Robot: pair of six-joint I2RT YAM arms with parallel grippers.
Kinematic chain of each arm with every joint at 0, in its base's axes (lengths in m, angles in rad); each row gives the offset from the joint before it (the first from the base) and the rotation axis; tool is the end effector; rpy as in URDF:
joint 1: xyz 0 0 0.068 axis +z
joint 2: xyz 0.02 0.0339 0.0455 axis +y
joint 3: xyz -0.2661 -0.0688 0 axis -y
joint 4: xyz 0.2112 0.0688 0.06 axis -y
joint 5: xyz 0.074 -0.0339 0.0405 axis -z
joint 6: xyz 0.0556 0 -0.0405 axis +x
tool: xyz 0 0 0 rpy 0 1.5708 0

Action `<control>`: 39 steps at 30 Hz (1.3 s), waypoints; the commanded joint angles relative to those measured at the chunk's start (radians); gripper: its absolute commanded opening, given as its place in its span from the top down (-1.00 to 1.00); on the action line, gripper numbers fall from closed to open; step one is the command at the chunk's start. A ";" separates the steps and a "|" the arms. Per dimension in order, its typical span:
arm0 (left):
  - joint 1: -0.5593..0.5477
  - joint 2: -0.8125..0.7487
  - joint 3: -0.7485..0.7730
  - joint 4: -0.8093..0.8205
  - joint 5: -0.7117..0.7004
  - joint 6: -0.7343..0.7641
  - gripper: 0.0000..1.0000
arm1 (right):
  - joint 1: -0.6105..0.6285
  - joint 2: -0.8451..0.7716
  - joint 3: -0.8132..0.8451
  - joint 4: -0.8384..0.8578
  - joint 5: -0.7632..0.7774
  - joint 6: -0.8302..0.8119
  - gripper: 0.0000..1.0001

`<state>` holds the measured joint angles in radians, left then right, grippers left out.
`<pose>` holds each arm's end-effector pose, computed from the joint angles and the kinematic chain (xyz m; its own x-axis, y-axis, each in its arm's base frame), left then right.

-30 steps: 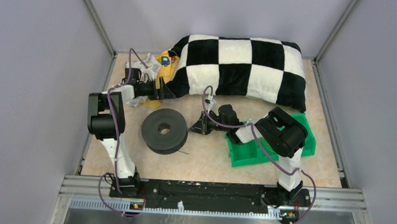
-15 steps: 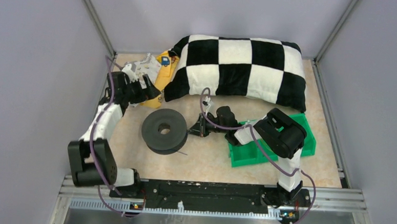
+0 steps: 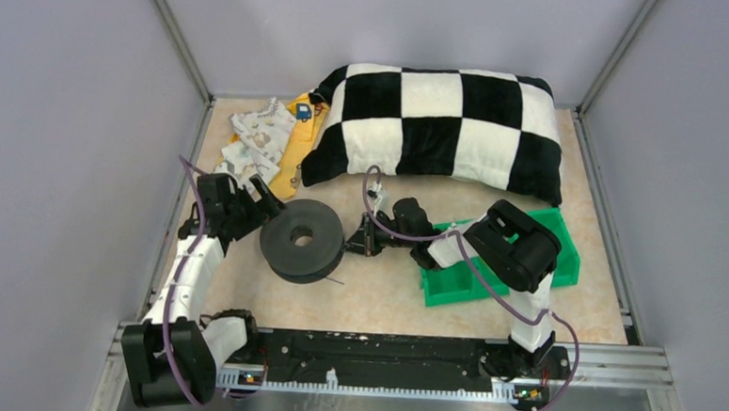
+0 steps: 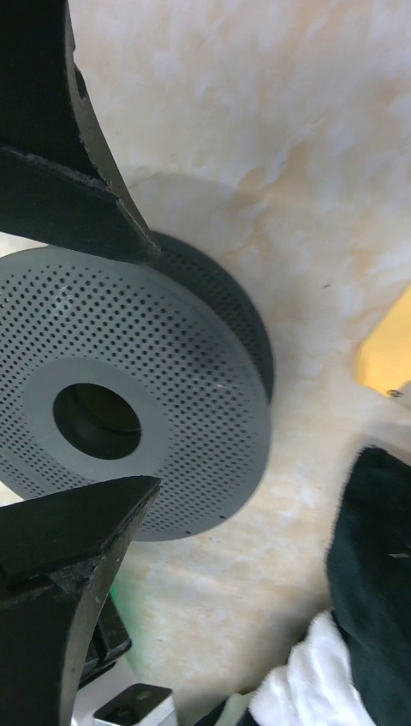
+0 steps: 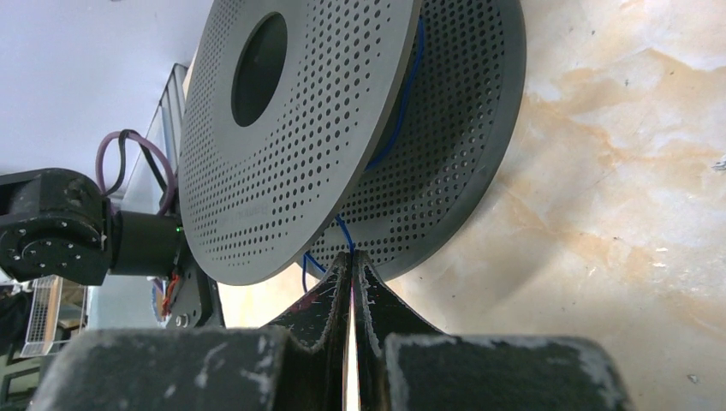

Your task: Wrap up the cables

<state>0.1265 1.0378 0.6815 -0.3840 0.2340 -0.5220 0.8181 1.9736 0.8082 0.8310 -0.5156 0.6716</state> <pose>0.1983 0.0122 0.2389 -0.6035 -0.5657 -0.5620 -0.2928 0.8128 -0.5037 0.2386 0.2949 0.1477 -0.7689 -0.0290 -0.6388 -0.6067 0.3485 0.7145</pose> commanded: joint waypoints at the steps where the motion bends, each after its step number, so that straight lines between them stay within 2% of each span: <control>1: 0.004 -0.045 -0.062 -0.012 0.117 -0.057 -0.97 | 0.029 -0.002 0.042 -0.009 0.025 -0.034 1.00; 6: 0.003 -0.092 -0.126 0.021 0.168 -0.081 -0.97 | 0.045 -0.008 0.026 -0.009 0.035 -0.047 1.00; 12: 0.002 -0.128 -0.213 0.099 0.263 -0.179 -0.97 | 0.053 -0.009 0.037 -0.040 0.036 -0.073 1.00; 20: -0.003 -0.182 -0.278 0.117 0.303 -0.253 -0.97 | 0.053 0.006 0.053 -0.045 0.026 -0.073 1.00; 29: -0.006 -0.193 -0.253 0.117 0.210 -0.251 -0.97 | 0.049 0.065 0.169 -0.067 -0.002 -0.079 1.00; 39: -0.007 -0.091 -0.258 0.286 0.211 -0.308 -0.97 | -0.004 0.195 0.357 -0.088 -0.049 -0.062 1.00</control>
<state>0.1436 0.9016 0.4339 -0.1215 0.2970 -0.7403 0.8043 2.1227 1.0714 0.6872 -0.5003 0.6209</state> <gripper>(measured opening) 0.986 0.003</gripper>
